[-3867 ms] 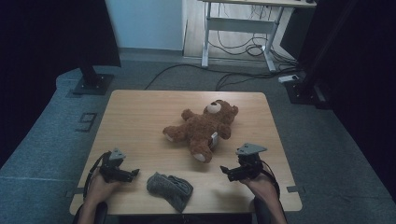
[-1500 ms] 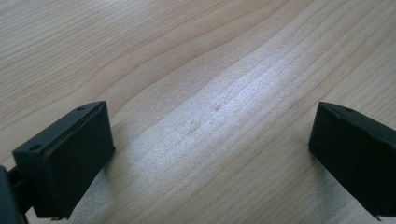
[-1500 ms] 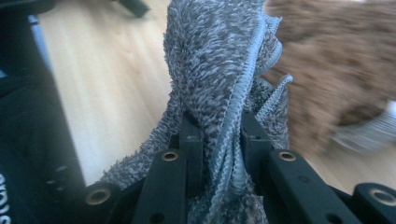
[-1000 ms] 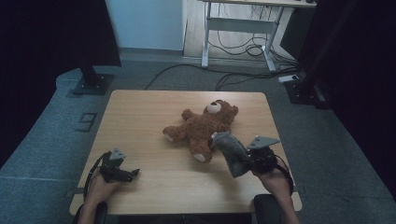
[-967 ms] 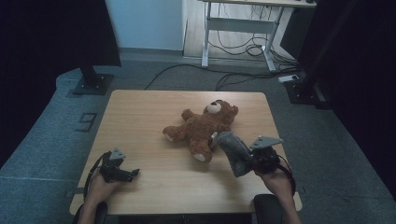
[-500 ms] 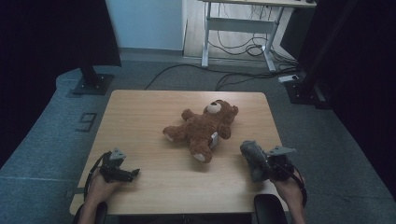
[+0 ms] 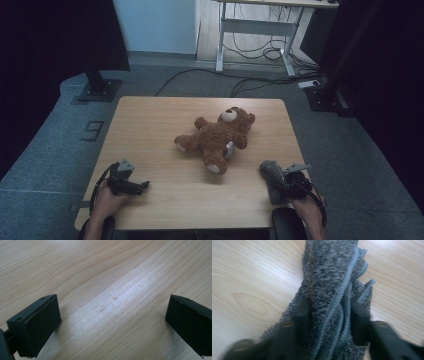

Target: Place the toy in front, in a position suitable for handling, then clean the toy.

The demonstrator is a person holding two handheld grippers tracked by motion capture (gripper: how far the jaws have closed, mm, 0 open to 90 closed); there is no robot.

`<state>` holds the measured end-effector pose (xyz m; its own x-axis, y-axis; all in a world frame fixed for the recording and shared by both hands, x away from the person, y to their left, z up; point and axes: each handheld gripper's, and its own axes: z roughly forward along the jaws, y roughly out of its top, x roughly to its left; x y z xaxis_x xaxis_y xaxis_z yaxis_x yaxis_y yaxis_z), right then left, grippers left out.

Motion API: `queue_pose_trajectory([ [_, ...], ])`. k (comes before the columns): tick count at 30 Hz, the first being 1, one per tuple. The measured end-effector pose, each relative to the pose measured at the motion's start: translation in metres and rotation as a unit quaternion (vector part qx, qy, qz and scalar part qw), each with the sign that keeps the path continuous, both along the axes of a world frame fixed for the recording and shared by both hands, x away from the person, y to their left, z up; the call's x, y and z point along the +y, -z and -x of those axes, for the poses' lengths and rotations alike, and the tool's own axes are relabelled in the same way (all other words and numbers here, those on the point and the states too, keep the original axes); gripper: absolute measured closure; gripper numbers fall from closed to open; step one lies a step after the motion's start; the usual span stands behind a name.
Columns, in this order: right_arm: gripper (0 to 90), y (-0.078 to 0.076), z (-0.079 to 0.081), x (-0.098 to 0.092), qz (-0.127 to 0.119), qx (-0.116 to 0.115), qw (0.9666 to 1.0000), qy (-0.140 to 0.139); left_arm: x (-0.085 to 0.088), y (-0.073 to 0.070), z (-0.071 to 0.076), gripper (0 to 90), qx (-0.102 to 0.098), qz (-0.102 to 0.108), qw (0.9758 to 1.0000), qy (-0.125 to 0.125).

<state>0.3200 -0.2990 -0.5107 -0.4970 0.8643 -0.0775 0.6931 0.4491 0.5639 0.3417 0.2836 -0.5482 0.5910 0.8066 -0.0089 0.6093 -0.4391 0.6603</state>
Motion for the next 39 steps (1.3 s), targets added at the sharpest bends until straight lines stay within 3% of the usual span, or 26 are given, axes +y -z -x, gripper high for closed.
queue_pose_trajectory([
  [5, 28.9, -0.017, -0.001, 0.009, -0.012, -0.017, 0.9997, -0.015, 0.000, -0.004, 0.000, 0.0, 0.008, -0.008, 0.9999, -0.003],
  [9, 21.6, -0.034, -0.009, 0.020, -0.025, -0.045, 0.9982, -0.029, -0.004, -0.016, 0.003, 0.0, -0.013, 0.012, 0.9998, 0.013],
  [13, 21.3, -0.040, -0.016, 0.026, -0.042, -0.057, 0.9968, -0.038, -0.013, -0.025, 0.003, 0.0, -0.027, 0.030, 0.9989, 0.024],
  [15, 23.0, -0.045, -0.025, 0.034, -0.063, -0.068, 0.9940, -0.058, -0.022, -0.029, 0.002, 0.0, -0.032, 0.031, 0.9984, 0.037],
  [23, 23.0, -0.048, -0.047, 0.049, -0.086, -0.071, 0.9914, -0.068, -0.053, -0.037, -0.002, 0.0, -0.032, 0.033, 0.9967, 0.068],
  [30, 23.0, -0.050, -0.059, 0.059, -0.093, -0.071, 0.9904, -0.073, -0.075, -0.042, -0.006, 0.0, -0.034, 0.039, 0.9948, 0.088],
  [35, 23.0, -0.053, -0.070, 0.070, -0.094, -0.077, 0.9894, -0.080, -0.107, -0.050, -0.012, 0.0, -0.036, 0.041, 0.9908, 0.124],
  [39, 23.0, -0.055, -0.077, 0.076, -0.093, -0.078, 0.9892, -0.083, -0.123, -0.054, -0.016, 0.1, -0.039, 0.038, 0.9888, 0.139],
])
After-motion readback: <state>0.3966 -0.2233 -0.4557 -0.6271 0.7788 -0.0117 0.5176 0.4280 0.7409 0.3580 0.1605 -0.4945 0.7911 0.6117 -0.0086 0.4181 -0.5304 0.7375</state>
